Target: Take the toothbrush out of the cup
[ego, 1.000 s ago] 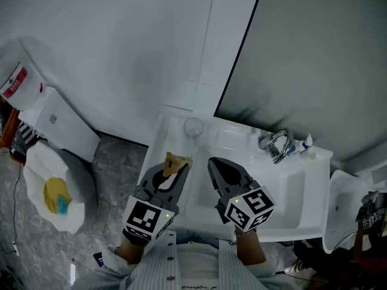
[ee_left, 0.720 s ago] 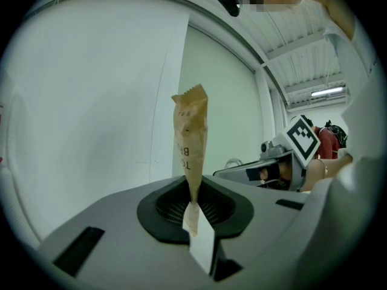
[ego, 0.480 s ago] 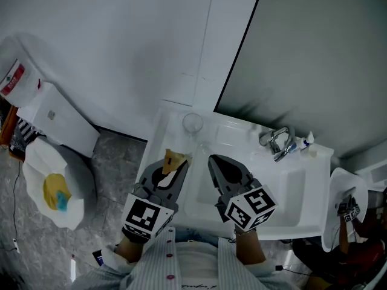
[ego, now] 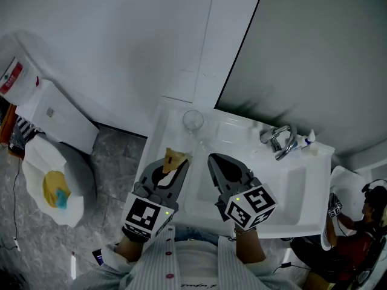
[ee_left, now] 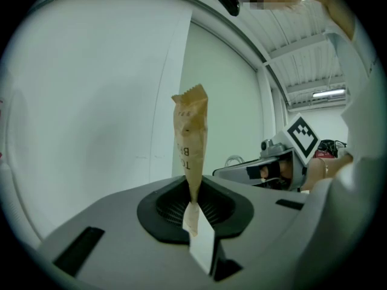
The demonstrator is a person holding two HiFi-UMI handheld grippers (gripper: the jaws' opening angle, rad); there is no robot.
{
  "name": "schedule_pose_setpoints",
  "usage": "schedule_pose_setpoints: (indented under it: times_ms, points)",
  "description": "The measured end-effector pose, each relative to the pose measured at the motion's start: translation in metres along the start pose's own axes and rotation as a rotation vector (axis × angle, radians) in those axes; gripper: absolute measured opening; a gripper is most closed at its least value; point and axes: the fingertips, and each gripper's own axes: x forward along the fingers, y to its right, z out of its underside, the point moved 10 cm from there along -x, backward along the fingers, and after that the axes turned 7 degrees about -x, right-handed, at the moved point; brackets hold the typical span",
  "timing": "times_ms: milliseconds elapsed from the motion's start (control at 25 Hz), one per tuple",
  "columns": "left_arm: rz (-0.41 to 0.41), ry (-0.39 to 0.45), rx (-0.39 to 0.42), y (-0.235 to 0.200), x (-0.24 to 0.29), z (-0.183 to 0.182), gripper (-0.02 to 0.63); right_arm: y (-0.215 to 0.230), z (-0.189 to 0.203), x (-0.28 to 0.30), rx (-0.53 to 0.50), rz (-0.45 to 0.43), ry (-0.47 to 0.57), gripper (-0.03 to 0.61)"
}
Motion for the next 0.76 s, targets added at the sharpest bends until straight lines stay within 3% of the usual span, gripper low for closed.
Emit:
schedule_pose_setpoints:
  times_ms: [760]
  points:
    - [-0.006,-0.015,0.011,-0.001,0.011,0.008,0.046,0.009,0.006,0.005,0.004,-0.017,-0.036,0.011]
